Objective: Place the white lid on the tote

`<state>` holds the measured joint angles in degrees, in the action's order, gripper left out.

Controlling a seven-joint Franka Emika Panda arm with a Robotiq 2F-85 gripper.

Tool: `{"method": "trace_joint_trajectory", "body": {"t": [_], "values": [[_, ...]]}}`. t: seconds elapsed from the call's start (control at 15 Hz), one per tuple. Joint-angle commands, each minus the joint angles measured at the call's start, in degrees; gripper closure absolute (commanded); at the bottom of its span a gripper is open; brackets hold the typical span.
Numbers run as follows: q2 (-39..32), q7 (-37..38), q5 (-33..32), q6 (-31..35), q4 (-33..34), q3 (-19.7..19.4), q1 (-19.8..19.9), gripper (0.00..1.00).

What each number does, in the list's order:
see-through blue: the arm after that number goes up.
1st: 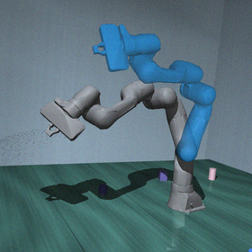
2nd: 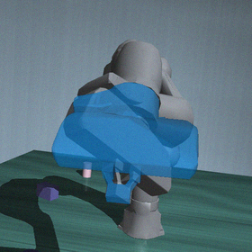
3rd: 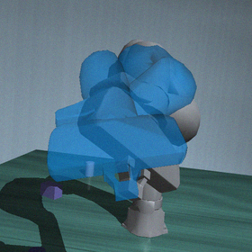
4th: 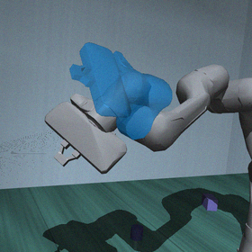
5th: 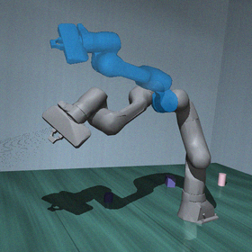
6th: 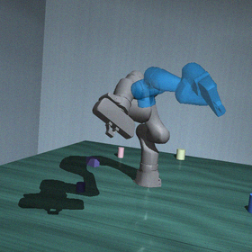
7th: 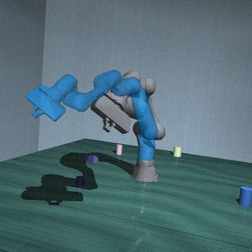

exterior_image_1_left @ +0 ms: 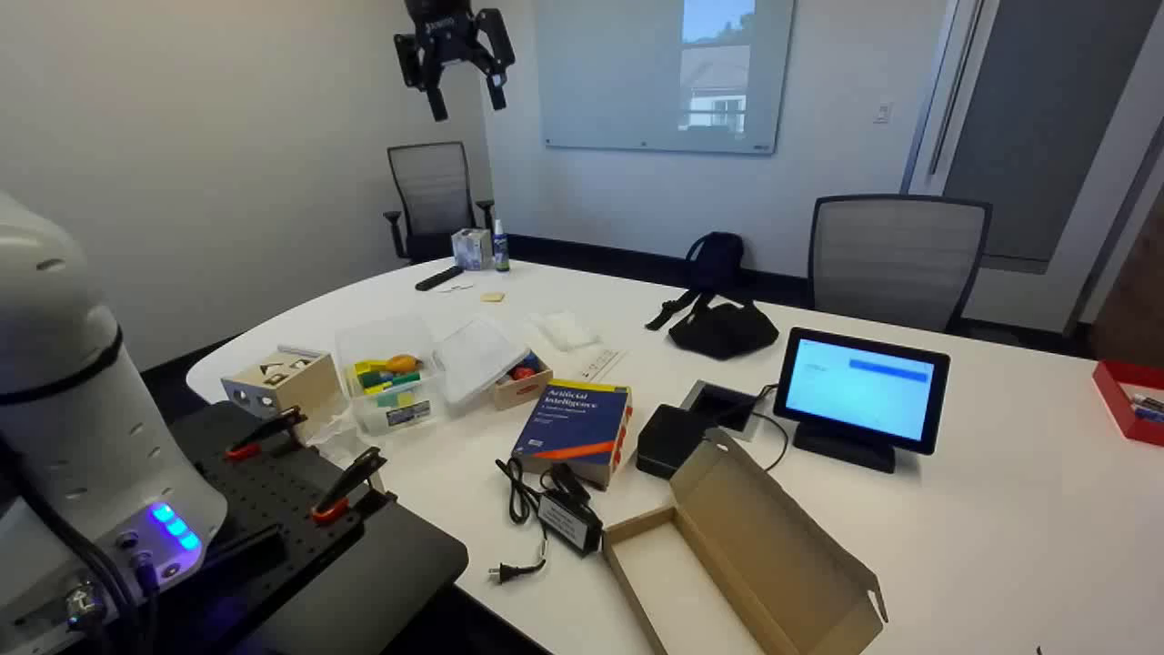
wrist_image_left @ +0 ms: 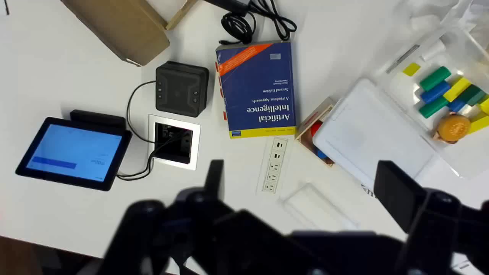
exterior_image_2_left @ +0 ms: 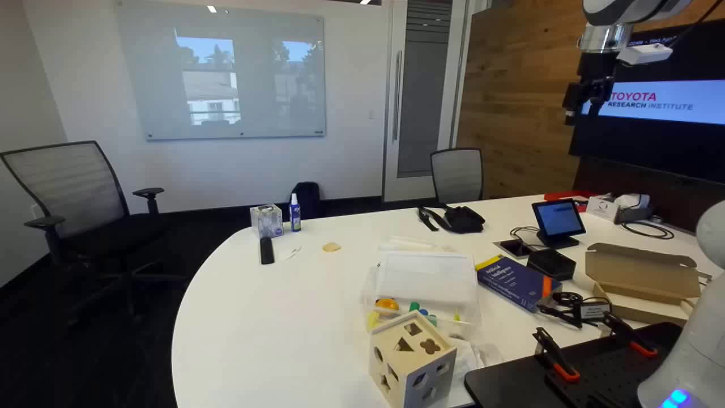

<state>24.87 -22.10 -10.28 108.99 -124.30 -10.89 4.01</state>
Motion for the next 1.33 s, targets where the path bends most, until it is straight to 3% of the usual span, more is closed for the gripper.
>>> {"method": "trace_joint_trajectory", "body": {"t": [0.0,0.13,0.47,0.8,1.07,1.27], "values": [[-0.06,-0.07,0.10,-0.11,0.13,0.16,0.18,0.00],[-0.02,-1.26,2.09,2.01,-1.62,-0.88,-0.31,0.00],[-1.81,-1.10,14.72,9.15,-10.54,-3.79,-0.85,0.00],[-6.81,-1.00,24.11,25.23,-23.29,-3.17,-1.42,0.00],[-13.64,-7.34,34.65,39.72,-31.48,-3.42,-5.61,0.00],[-22.95,-16.69,49.14,47.19,-31.84,-3.82,-10.77,0.00]]}}
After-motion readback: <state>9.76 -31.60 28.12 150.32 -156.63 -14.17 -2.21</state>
